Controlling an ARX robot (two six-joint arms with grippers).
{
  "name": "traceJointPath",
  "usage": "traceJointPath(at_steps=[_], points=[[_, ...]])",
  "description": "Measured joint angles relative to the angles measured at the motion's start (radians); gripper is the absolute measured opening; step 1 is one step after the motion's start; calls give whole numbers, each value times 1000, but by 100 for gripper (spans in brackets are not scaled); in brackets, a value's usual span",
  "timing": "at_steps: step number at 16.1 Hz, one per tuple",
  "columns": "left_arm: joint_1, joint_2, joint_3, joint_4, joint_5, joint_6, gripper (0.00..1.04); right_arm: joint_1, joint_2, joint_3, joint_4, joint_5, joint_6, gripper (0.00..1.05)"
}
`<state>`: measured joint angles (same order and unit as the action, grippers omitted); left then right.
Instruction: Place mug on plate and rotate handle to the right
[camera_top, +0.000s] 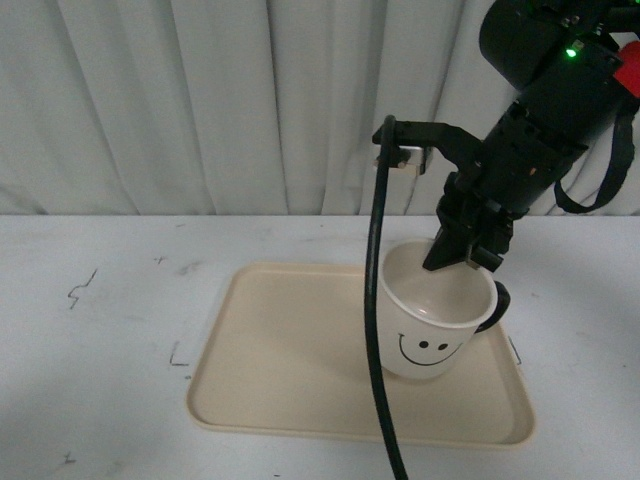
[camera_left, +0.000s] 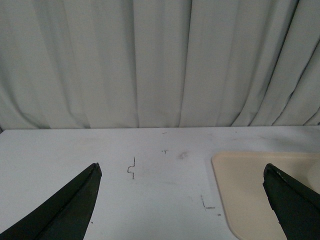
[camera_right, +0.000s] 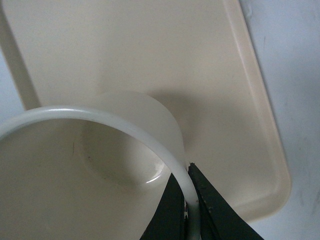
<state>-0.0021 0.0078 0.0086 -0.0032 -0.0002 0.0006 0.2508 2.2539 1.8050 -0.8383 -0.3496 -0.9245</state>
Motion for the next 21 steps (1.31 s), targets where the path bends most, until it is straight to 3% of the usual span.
traceJointPath(at_steps=[5,15,16,18,19,21], points=[[0,0,0,0,0,0,98,91,135,153,-93,14,56,3],[0,0,0,0,0,0,98,129,175,199,-143,63,61,3],[0,0,0,0,0,0,98,129,175,199,-142,63,60,7],[0,0,0,0,0,0,98,127,169,194,-99,-5,61,33],[0,0,0,0,0,0,98,120,117,142,-27,-111,73,47],[0,0,0,0,0,0,98,109,-55,-11,175,-298,144,66]])
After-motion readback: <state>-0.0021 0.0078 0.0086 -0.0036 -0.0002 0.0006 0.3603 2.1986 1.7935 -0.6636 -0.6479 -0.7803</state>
